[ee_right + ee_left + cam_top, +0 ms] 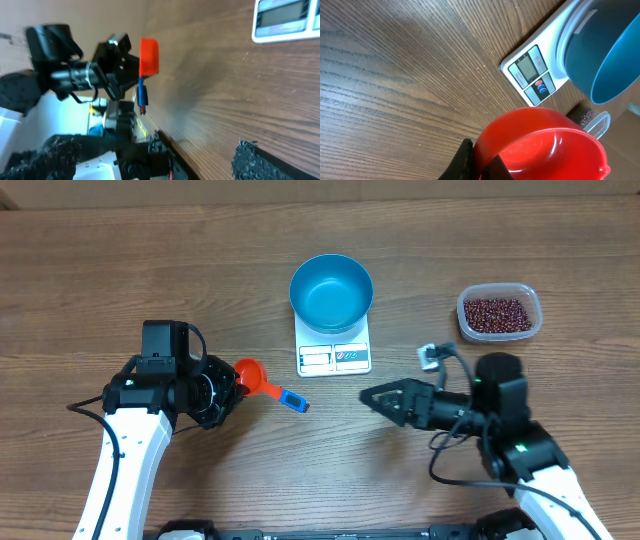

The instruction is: Scoop item into bowl and weigh 150g on scale

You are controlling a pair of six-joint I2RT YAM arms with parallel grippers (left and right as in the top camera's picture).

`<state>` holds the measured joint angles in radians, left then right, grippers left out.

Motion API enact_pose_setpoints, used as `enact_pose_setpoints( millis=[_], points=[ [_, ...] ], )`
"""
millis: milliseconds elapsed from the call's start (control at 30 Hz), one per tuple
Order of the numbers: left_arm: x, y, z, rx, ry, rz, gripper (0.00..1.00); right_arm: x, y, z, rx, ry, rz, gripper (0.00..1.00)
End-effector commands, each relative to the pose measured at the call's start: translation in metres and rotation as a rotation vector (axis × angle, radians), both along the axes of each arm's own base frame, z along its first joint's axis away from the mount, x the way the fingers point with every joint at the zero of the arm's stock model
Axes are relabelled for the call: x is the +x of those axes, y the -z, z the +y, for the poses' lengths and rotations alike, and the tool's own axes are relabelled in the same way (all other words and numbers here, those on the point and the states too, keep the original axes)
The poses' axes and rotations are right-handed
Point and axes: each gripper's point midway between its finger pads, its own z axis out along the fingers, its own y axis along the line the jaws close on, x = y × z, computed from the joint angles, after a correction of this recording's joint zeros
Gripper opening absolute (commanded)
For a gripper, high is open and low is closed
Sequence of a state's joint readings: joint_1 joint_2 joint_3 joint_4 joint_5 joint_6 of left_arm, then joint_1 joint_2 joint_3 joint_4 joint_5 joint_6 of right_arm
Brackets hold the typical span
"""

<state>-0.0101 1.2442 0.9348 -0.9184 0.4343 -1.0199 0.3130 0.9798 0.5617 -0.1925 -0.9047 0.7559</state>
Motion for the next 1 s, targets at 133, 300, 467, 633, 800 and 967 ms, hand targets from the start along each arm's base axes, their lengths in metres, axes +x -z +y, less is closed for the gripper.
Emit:
enact_pose_setpoints(
  millis=[133,300,467,633,800,967],
  points=[
    [0.003,-0.011,-0.003,-0.016,-0.005,-0.026,0.04,-0.002,0.027,0.04,-0.093,-0.035,0.033,1.0],
    [0.003,-0.01,-0.003,-0.015,-0.003,-0.027,0.04,-0.012,0.028,0.063,-0.094,-0.081,0.001,1.0],
    [0.003,-0.01,-0.003,-0.014,-0.003,-0.027,0.04,-0.012,0.024,0.065,-0.083,-0.087,-0.018,0.98],
    [0.003,-0.01,-0.003,-0.014,-0.003,-0.027,0.04,-0.008,0.019,0.068,-0.071,-0.073,-0.05,1.0],
    [0.003,-0.011,-0.003,-0.015,-0.003,-0.027,0.04,0.003,0.027,0.067,-0.092,0.037,0.027,1.0],
    [0.003,-0.011,-0.003,-0.016,-0.004,-0.026,0.04,0.008,0.036,0.072,-0.102,0.114,0.098,0.99]
  ],
)
